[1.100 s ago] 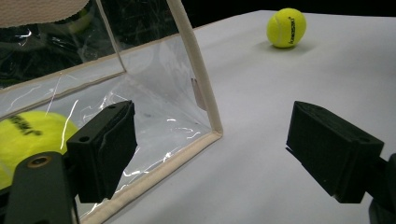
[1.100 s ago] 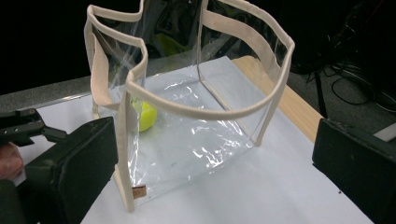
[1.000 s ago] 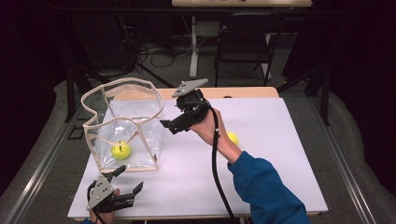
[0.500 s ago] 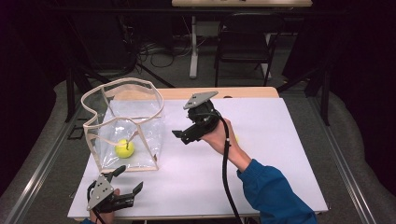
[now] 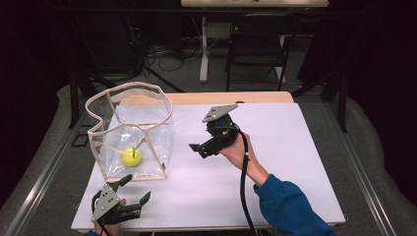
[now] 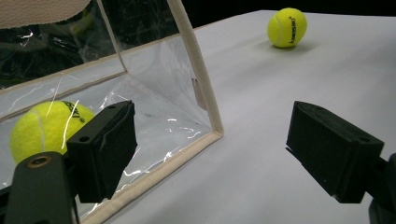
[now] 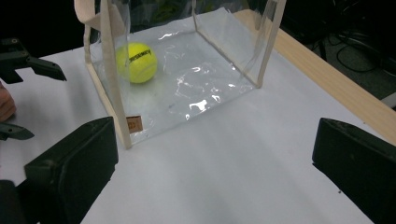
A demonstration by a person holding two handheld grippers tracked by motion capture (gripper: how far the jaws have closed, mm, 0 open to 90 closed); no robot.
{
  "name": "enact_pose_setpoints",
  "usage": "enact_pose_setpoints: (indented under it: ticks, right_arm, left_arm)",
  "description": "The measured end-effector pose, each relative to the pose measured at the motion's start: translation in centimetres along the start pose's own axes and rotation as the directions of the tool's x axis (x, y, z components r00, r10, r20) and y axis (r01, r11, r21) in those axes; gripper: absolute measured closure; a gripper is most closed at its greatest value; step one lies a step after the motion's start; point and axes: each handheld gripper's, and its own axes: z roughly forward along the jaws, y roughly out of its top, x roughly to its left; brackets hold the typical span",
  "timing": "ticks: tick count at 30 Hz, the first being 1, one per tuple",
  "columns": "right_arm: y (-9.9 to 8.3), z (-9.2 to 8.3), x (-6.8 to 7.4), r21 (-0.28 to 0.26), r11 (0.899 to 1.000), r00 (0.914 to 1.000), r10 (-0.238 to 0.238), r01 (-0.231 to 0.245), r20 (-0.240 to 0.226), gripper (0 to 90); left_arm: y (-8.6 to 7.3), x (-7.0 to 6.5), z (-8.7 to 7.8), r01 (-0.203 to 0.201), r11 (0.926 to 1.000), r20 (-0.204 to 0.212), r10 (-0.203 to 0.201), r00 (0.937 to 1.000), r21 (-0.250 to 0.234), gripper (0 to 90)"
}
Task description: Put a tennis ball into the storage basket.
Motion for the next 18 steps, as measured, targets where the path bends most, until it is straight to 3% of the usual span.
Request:
enact_pose_setpoints:
  ticks: [18]
  right_arm:
    - [-4.9,0.2,-0.4,0.018,0.998,0.9978,0.065,-0.064,-0.017,0.0]
  left_arm:
    - [0.0,0.0,0.0,-0.002,1.0000,-0.001,0.002,1.0000,0.000,15.8]
